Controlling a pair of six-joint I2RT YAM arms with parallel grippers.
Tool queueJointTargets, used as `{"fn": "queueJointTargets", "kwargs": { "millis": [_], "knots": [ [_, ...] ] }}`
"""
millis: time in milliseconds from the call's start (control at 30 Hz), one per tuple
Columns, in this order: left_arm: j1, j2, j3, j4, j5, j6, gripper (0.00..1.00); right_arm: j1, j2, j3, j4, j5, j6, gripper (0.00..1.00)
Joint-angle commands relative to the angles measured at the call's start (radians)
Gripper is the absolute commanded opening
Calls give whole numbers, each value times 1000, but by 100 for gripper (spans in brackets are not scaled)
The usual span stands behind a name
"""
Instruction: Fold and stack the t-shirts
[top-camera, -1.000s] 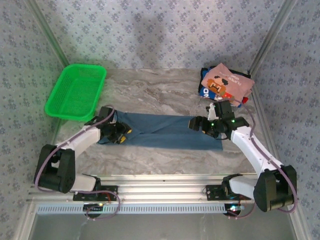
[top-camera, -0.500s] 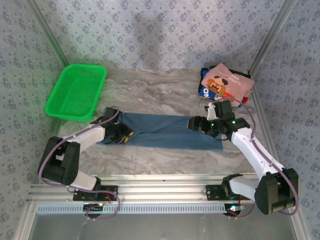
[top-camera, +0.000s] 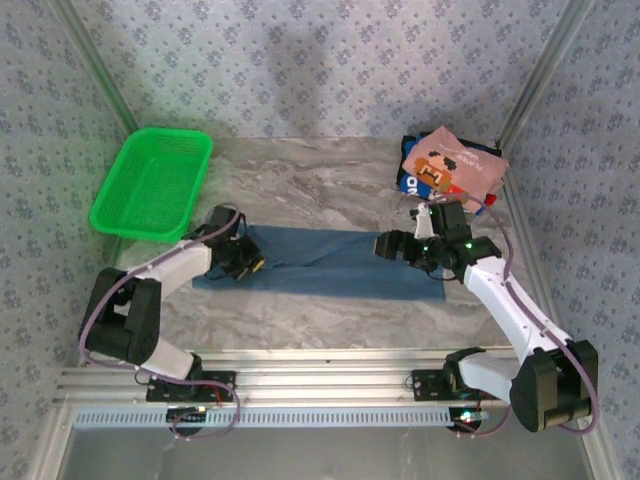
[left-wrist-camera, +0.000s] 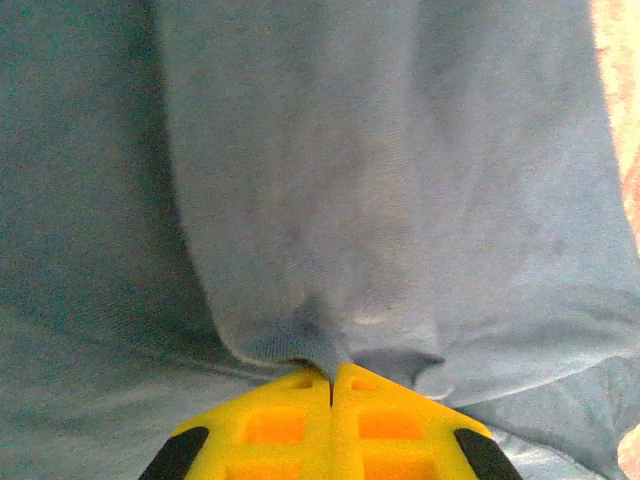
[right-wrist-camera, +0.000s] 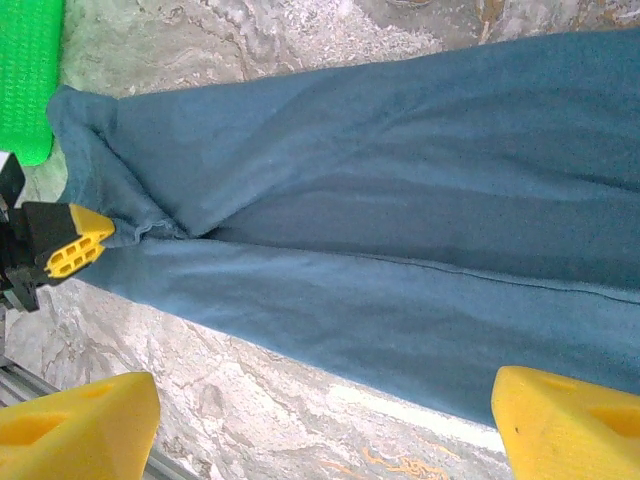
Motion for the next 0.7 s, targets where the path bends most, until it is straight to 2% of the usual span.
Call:
{"fn": "queueJointTargets", "kwargs": {
  "millis": [0,433,667],
  "knots": [
    [-5,36,89,-59,-27,85,0,3,-16,-6,10,-13,-5,89],
    [-8,350,458,-236,15,367,0,6,-9,-23,18,-24,1,91],
    [-10,462,599,-330,13,474,0,6,-6,-42,23,-33,7,92]
  ]
}}
